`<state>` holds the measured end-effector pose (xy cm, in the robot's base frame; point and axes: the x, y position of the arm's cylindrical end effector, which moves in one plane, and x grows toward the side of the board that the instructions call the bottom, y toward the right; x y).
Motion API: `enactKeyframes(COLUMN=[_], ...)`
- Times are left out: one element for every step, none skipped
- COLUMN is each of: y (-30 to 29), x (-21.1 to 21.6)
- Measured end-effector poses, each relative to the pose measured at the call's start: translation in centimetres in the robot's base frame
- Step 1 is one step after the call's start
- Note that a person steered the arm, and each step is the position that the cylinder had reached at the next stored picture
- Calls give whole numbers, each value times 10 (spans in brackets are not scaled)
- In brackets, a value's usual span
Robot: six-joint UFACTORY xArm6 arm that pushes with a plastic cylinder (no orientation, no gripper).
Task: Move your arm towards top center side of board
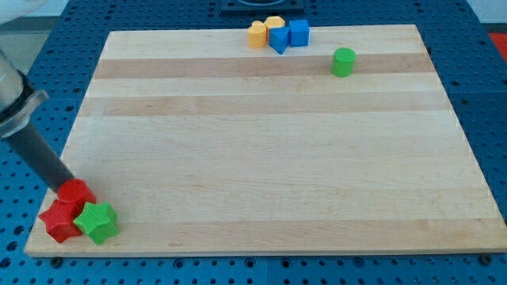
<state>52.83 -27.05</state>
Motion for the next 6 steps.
enactKeyframes(y=[45,113,165,201,225,257], x=[-37,-69,-112,-159,-192,-219])
